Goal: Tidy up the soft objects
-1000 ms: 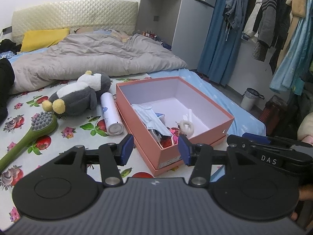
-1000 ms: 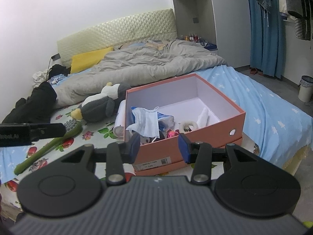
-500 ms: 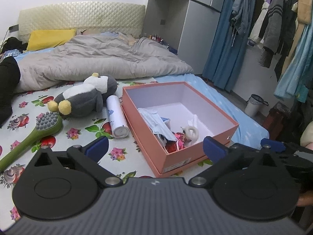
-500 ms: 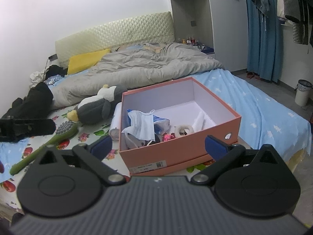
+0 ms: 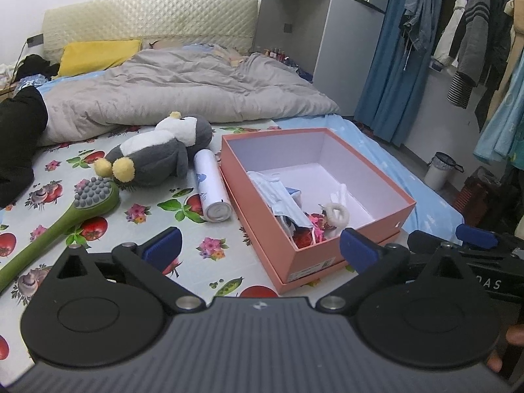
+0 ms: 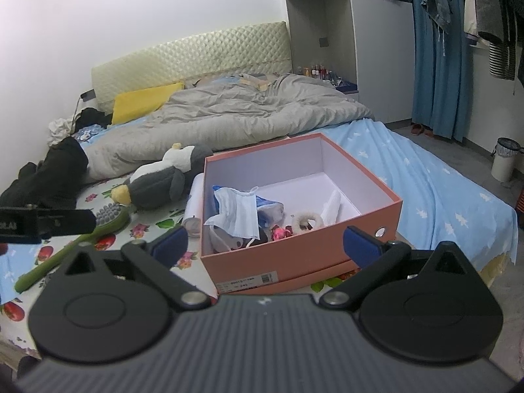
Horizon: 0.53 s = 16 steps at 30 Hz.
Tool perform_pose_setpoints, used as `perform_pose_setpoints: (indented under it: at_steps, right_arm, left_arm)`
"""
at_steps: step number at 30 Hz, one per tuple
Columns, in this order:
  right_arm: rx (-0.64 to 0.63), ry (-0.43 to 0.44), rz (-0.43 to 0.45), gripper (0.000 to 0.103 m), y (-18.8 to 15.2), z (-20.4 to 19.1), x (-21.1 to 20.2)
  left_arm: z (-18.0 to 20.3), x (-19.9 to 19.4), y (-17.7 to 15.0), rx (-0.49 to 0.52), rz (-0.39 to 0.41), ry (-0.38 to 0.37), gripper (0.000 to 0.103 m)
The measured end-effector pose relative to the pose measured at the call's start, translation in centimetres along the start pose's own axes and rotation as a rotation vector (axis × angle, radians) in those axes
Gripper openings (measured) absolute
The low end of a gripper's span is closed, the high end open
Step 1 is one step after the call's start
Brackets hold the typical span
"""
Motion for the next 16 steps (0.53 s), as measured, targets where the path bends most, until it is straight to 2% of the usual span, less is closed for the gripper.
perform_pose_setpoints:
  at_steps: [16]
  right_arm:
    - [-0.011, 0.002, -0.004, 0.103, 0.17, -0.57, 0.1]
  left_arm:
    - [-0.33, -0.51, 0.11, -0.006, 0.008, 0.011, 0.103]
Point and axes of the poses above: each gripper's, at about its wrist camera, not at the fingertips, and x roughly the way its jaws point, z to its right, y to its top, the point moved 7 cm from there along x, roughly the way its jaws point, and after that the axes turned 5 degrees about -x, right-handed, at the moved point
